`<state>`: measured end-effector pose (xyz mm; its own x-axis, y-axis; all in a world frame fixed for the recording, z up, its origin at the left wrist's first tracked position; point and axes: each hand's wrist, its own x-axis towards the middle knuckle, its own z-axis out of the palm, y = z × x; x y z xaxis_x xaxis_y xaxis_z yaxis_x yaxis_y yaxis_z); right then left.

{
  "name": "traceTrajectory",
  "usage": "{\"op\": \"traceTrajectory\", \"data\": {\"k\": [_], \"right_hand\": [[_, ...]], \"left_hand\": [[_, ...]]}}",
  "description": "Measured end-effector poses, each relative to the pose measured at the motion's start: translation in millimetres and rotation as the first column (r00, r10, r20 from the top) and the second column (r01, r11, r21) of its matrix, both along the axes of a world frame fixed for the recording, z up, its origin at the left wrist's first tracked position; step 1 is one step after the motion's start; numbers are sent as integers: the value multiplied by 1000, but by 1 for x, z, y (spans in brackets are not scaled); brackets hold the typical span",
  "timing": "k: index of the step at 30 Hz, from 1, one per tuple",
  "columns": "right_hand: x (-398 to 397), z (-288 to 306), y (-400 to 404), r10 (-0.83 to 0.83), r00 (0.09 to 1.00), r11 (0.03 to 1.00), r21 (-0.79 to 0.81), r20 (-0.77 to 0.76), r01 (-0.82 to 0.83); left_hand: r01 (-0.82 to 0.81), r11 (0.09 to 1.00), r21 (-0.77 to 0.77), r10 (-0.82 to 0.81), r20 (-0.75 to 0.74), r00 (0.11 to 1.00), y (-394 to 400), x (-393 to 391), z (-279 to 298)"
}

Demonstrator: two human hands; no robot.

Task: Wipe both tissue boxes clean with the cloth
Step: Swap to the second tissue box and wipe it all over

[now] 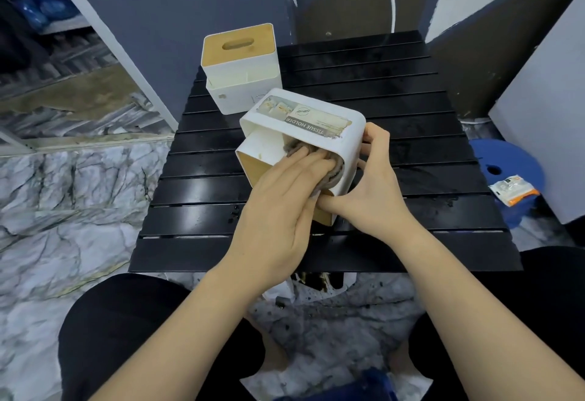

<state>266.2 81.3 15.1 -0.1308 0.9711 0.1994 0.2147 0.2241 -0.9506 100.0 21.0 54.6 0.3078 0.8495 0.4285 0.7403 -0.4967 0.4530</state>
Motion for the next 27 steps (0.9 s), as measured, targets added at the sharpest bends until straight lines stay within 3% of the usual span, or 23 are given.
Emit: {"op": "traceTrajectory", "data": {"k": [10, 15, 20, 27], "right_hand": [[3, -3, 4, 29, 1000, 1000, -11, 3, -29], [3, -5, 6, 24, 1000, 1000, -17, 12, -24], [3, -3, 5, 27, 1000, 999, -17, 12, -27], [2, 0, 2, 9, 1000, 1000, -3, -10, -9]], "left_hand": [[-24, 996, 82, 44, -257, 965, -12, -51, 8], [-44, 998, 44, 54, -246, 968, -14, -82, 6], [-59, 998, 34, 66, -226, 972, -13, -57, 9], [-362, 928, 84, 371, -185, 910, 4, 0, -5]]}}
